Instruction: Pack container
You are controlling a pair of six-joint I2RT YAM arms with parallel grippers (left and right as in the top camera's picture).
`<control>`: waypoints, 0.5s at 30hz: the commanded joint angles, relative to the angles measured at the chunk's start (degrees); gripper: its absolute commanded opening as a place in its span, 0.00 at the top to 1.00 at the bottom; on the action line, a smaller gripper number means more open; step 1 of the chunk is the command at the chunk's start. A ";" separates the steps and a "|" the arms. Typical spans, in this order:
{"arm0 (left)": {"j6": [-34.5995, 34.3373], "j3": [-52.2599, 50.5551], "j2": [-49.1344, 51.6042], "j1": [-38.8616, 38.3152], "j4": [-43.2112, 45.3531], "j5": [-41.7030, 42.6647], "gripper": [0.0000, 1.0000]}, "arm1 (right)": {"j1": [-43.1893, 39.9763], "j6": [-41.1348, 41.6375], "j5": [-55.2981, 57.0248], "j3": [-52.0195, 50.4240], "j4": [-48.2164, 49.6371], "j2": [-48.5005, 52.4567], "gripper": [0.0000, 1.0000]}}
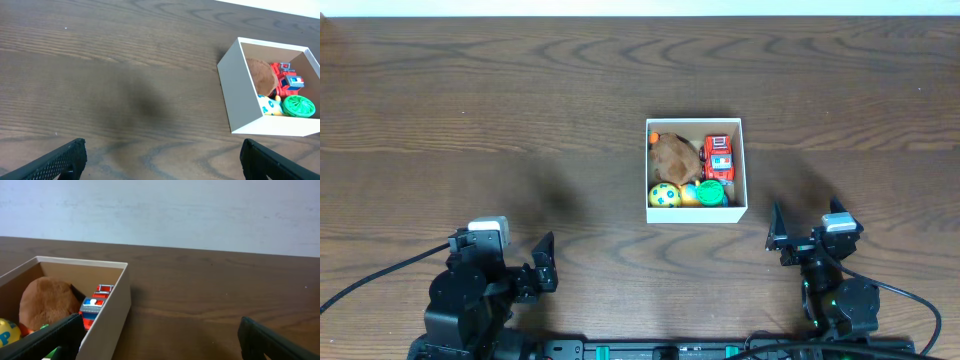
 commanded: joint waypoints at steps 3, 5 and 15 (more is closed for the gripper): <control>-0.55 0.09 -0.09 -0.17 0.02 -0.42 0.02 | -0.20 -1.07 -0.76 -0.13 -0.20 -0.35 0.01; -0.55 0.09 -0.09 -0.17 0.02 -0.42 0.02 | -0.20 -1.07 -0.76 -0.13 -0.20 -0.35 0.01; 1.70 0.07 -0.11 -0.17 -1.38 -1.62 0.02 | -0.20 -1.07 -0.76 -0.13 -0.20 -0.35 0.01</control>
